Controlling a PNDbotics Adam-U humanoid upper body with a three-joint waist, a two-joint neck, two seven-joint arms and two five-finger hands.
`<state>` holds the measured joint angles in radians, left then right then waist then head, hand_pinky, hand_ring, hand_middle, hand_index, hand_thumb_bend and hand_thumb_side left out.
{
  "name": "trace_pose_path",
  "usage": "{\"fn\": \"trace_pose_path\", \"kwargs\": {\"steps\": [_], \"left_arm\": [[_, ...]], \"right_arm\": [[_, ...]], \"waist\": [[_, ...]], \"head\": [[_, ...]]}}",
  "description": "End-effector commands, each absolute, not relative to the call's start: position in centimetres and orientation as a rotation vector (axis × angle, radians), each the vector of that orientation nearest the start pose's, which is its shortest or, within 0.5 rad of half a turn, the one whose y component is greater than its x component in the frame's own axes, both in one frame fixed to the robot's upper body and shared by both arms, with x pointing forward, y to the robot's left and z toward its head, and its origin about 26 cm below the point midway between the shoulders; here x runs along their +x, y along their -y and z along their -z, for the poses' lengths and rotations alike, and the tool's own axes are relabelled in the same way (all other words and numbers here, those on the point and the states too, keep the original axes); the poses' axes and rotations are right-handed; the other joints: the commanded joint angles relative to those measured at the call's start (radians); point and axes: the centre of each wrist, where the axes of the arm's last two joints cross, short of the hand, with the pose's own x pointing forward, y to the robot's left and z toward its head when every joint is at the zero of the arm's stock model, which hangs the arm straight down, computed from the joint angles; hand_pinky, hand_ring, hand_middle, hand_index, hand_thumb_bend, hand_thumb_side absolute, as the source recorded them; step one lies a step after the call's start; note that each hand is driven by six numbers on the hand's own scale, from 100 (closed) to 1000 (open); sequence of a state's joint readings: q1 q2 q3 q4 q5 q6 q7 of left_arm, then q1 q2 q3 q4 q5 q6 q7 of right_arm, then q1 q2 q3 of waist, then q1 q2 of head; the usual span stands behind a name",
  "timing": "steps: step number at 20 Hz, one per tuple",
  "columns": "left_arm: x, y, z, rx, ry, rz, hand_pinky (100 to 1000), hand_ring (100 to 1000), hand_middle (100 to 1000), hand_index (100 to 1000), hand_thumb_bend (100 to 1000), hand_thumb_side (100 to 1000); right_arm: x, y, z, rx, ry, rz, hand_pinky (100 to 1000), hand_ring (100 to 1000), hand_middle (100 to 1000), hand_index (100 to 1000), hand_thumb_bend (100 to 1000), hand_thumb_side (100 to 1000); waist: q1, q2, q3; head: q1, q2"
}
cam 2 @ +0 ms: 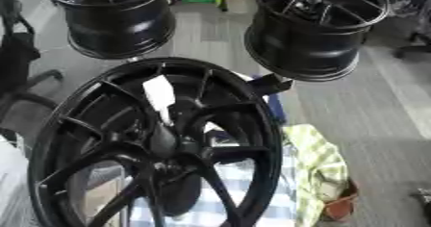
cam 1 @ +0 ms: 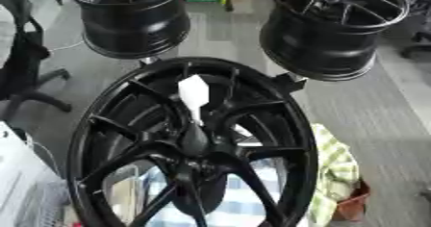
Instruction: Pull the pin out of the wheel hub.
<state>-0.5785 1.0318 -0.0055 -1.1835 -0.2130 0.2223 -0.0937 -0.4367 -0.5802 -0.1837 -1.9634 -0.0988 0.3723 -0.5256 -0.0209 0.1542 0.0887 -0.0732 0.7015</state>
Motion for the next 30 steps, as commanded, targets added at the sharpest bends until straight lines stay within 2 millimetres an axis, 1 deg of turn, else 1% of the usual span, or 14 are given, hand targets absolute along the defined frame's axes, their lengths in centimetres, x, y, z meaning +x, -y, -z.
{"fn": "trace_pose_path", "kwargs": {"steps": [1, 2, 4, 5, 6, 7, 9, 12, 18, 20, 22, 25, 27, 30], "left_arm": [[36.0, -49.0, -27.8, 1.132, 1.363, 0.642, 680, 557, 424, 671, 100, 201], [36.2, -48.8, -27.6, 1.109, 1.376, 0.662, 683, 561, 432, 679, 100, 225], [36.4, -48.3, -27.3, 1.058, 1.402, 0.717, 702, 599, 483, 719, 127, 327], [36.4, -48.1, -27.3, 1.043, 1.408, 0.742, 748, 695, 602, 804, 211, 436], [36.5, -47.9, -27.3, 1.033, 1.410, 0.765, 763, 731, 651, 838, 235, 473], [36.5, -47.8, -27.3, 1.026, 1.407, 0.790, 805, 807, 753, 903, 326, 595], [36.5, -47.6, -27.4, 1.024, 1.398, 0.829, 820, 827, 774, 917, 359, 629], [36.4, -47.7, -27.6, 1.035, 1.395, 0.832, 815, 821, 767, 915, 358, 627], [36.4, -47.7, -27.9, 1.054, 1.418, 0.786, 793, 787, 722, 891, 297, 565], [36.4, -47.5, -28.2, 1.055, 1.451, 0.761, 782, 768, 695, 874, 254, 548], [36.3, -46.9, -28.9, 1.049, 1.528, 0.713, 755, 725, 639, 842, 125, 489], [35.7, -44.5, -30.9, 1.023, 1.732, 0.627, 726, 671, 582, 808, 100, 450], [34.7, -42.1, -32.4, 0.961, 1.899, 0.585, 713, 648, 561, 797, 100, 442], [32.2, -37.8, -34.0, 0.823, 2.121, 0.593, 711, 643, 557, 794, 100, 435]], "right_arm": [[29.7, 32.6, -29.4, -0.785, 2.154, 0.225, 787, 607, 588, 722, 223, 376], [29.7, 32.6, -29.4, -0.783, 2.154, 0.225, 787, 607, 588, 722, 223, 376], [29.8, 32.6, -29.3, -0.777, 2.152, 0.224, 787, 606, 588, 722, 223, 377], [29.8, 32.6, -29.3, -0.775, 2.152, 0.223, 787, 606, 588, 722, 222, 378], [29.8, 32.6, -29.3, -0.774, 2.151, 0.221, 787, 606, 588, 722, 223, 378], [29.8, 32.5, -29.3, -0.772, 2.151, 0.220, 787, 606, 588, 722, 226, 378], [29.8, 32.6, -29.3, -0.771, 2.150, 0.220, 787, 606, 587, 722, 228, 378], [29.9, 32.6, -29.3, -0.770, 2.148, 0.220, 787, 606, 587, 722, 229, 378], [29.8, 32.6, -29.3, -0.771, 2.150, 0.217, 787, 606, 587, 723, 234, 374], [29.8, 32.6, -29.3, -0.772, 2.150, 0.216, 787, 606, 587, 723, 237, 372], [29.8, 32.6, -29.3, -0.774, 2.150, 0.216, 786, 606, 587, 723, 238, 371], [29.8, 32.6, -29.4, -0.777, 2.153, 0.215, 785, 606, 587, 723, 241, 368], [29.8, 32.5, -29.5, -0.779, 2.158, 0.213, 784, 606, 587, 723, 242, 366], [29.7, 32.5, -29.6, -0.779, 2.163, 0.210, 784, 606, 587, 723, 244, 365]], "waist": [[0.003, -0.013, 0.000], [0.002, -0.013, 0.000], [0.002, -0.013, 0.000], [0.002, -0.013, 0.000], [0.002, -0.013, 0.000], [0.001, -0.013, -0.001], [0.001, -0.012, -0.001], [0.001, -0.013, 0.000], [0.000, -0.015, 0.001], [0.000, -0.017, 0.001], [-0.001, -0.017, 0.002], [-0.003, -0.017, 0.004], [-0.004, -0.016, 0.006], [-0.005, -0.014, 0.009]], "head": [[0.001, -0.011], [0.001, -0.011], [0.001, -0.012], [0.001, -0.012], [0.001, -0.012], [0.002, -0.011], [0.003, -0.010], [0.004, -0.009], [0.003, -0.009], [0.003, -0.010], [0.002, -0.011], [0.001, -0.008], [0.000, -0.008], [0.000, -0.007]]}}
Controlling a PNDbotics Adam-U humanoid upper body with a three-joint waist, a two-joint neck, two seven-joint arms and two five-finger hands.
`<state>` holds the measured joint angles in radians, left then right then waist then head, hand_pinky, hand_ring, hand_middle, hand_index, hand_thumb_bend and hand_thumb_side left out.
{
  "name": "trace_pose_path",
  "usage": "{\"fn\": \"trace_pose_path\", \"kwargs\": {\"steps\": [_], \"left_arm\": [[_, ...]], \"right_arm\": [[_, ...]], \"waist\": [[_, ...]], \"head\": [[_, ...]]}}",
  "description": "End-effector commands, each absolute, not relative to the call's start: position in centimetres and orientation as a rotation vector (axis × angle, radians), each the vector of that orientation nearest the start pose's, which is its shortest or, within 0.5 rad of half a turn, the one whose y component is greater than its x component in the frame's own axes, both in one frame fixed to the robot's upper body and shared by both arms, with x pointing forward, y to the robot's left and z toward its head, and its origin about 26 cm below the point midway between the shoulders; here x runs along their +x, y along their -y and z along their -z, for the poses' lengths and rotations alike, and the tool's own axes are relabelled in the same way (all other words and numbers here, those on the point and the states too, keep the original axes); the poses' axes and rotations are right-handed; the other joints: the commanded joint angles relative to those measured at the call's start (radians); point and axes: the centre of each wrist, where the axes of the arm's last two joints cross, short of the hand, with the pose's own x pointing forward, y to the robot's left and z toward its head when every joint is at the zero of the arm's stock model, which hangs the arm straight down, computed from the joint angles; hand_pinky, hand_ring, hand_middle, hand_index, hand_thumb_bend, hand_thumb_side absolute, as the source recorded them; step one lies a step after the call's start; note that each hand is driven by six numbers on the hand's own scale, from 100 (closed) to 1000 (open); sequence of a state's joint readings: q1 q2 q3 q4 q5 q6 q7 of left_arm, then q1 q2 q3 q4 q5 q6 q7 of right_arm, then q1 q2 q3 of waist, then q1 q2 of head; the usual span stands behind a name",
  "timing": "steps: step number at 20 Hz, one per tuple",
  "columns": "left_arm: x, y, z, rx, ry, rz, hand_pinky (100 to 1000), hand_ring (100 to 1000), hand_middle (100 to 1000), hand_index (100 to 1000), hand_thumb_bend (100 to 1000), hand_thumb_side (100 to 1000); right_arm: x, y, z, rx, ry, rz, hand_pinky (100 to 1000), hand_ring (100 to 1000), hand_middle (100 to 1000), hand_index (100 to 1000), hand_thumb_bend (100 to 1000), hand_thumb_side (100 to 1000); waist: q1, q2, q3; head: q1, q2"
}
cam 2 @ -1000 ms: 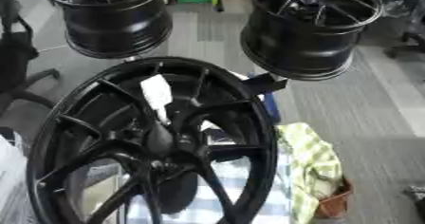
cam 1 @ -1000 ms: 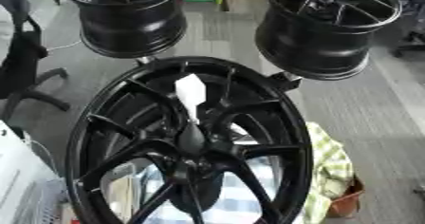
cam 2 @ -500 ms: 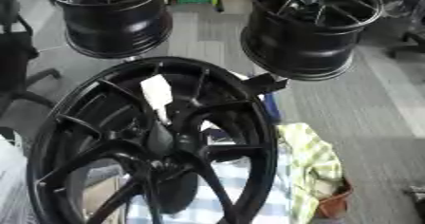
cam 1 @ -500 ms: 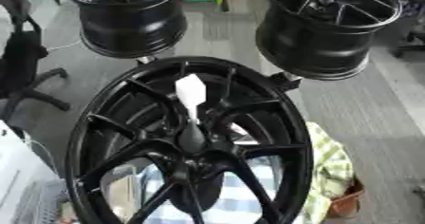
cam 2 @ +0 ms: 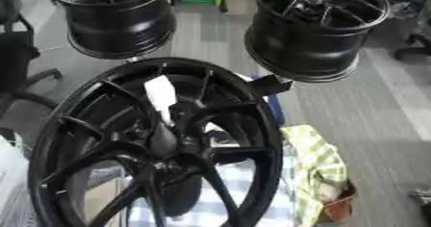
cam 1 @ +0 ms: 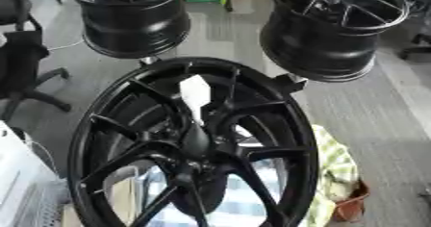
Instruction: Pull the pin out of the wheel hub.
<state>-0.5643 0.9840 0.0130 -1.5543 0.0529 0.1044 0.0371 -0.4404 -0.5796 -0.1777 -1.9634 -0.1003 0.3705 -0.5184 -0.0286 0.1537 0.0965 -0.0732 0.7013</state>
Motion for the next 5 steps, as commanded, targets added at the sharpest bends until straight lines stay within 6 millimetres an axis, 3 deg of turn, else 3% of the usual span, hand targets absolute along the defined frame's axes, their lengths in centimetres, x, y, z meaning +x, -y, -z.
{"fn": "trace_pose_path", "kwargs": {"steps": [1, 3, 5], "left_arm": [[31.3, -36.5, -34.2, 0.779, 2.171, 0.606, 711, 642, 556, 793, 100, 434], [29.2, -33.9, -34.5, 0.690, 2.264, 0.652, 713, 643, 557, 790, 107, 420], [28.3, -32.8, -34.3, 0.638, 2.312, 0.704, 715, 645, 559, 789, 117, 413]], "right_arm": [[29.7, 32.5, -29.7, -0.779, 2.166, 0.209, 784, 606, 587, 723, 245, 363], [29.6, 32.4, -29.7, -0.779, 2.171, 0.210, 783, 606, 587, 723, 245, 363], [29.6, 32.4, -29.8, -0.778, 2.174, 0.209, 784, 606, 587, 723, 246, 362]], "waist": [[0.002, -0.013, 0.002], [0.002, -0.012, 0.003], [0.002, -0.011, 0.002]], "head": [[-0.001, -0.006], [-0.002, -0.006], [-0.003, -0.006]]}}
